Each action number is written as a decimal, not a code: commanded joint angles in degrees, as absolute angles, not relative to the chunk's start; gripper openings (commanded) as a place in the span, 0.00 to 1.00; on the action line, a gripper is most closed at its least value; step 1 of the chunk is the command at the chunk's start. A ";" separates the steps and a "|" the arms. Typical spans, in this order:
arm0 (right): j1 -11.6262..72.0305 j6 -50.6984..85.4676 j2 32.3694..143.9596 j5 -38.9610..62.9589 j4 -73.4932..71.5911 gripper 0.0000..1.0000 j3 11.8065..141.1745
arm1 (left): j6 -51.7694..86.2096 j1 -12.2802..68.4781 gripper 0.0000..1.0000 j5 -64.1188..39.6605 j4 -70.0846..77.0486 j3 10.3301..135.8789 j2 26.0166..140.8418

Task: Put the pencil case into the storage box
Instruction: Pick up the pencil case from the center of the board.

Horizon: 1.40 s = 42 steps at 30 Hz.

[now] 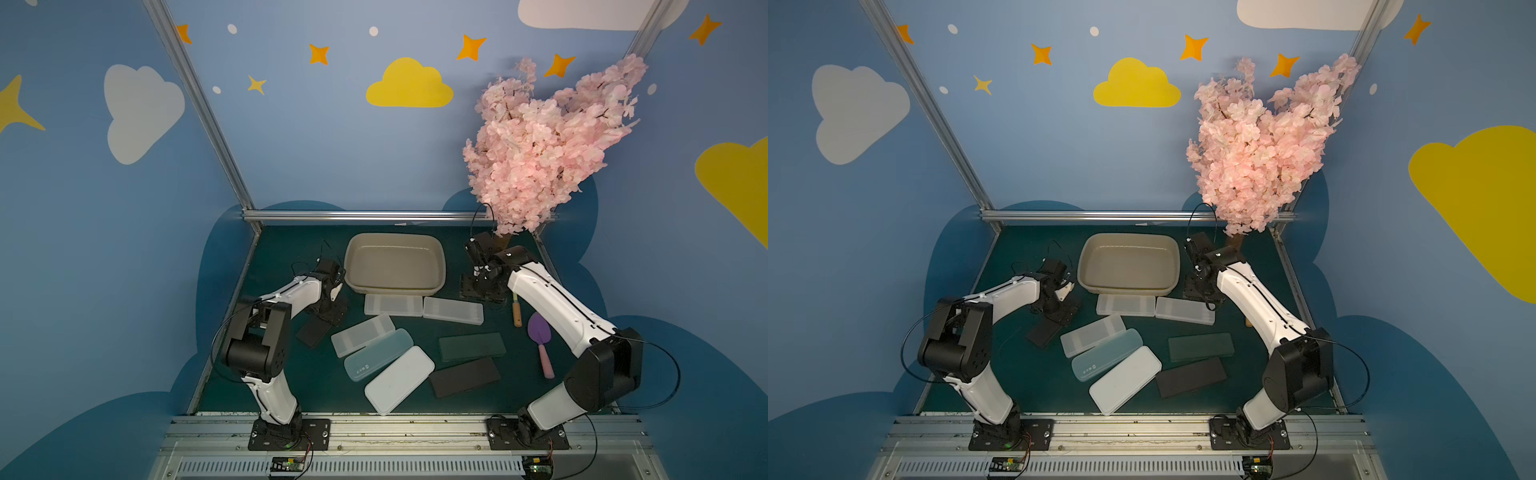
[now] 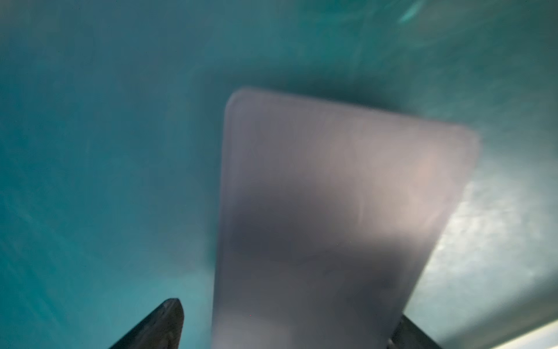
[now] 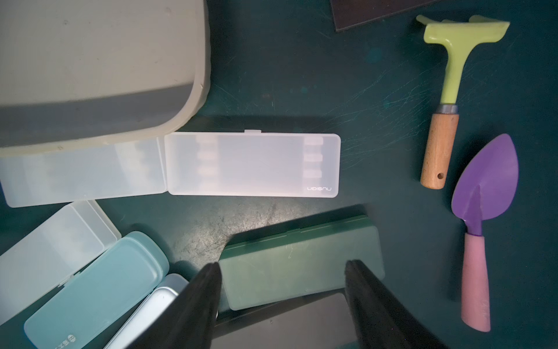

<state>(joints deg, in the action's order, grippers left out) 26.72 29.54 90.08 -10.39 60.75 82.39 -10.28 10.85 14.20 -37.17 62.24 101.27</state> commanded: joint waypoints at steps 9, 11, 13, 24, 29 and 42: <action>26.50 29.44 90.84 -10.42 61.91 0.70 83.63 | -0.15 9.97 0.94 16.89 -47.42 61.03 104.51; 26.50 29.49 90.80 -10.37 61.85 0.70 83.49 | 0.25 10.02 0.91 16.88 -47.46 61.10 104.40; 26.51 29.53 90.68 -10.41 61.81 0.70 83.25 | 0.38 10.02 0.87 16.35 -47.46 61.06 103.62; 26.49 29.96 89.47 -9.85 60.97 0.70 81.88 | -1.83 10.18 0.94 18.77 -45.40 58.79 100.27; 26.41 30.07 89.52 -9.33 60.91 0.70 81.56 | -3.00 10.22 0.94 16.41 -43.16 58.44 101.59; 26.62 29.20 89.03 -8.50 61.17 0.69 82.25 | -2.62 11.52 0.84 4.66 -41.81 57.87 100.85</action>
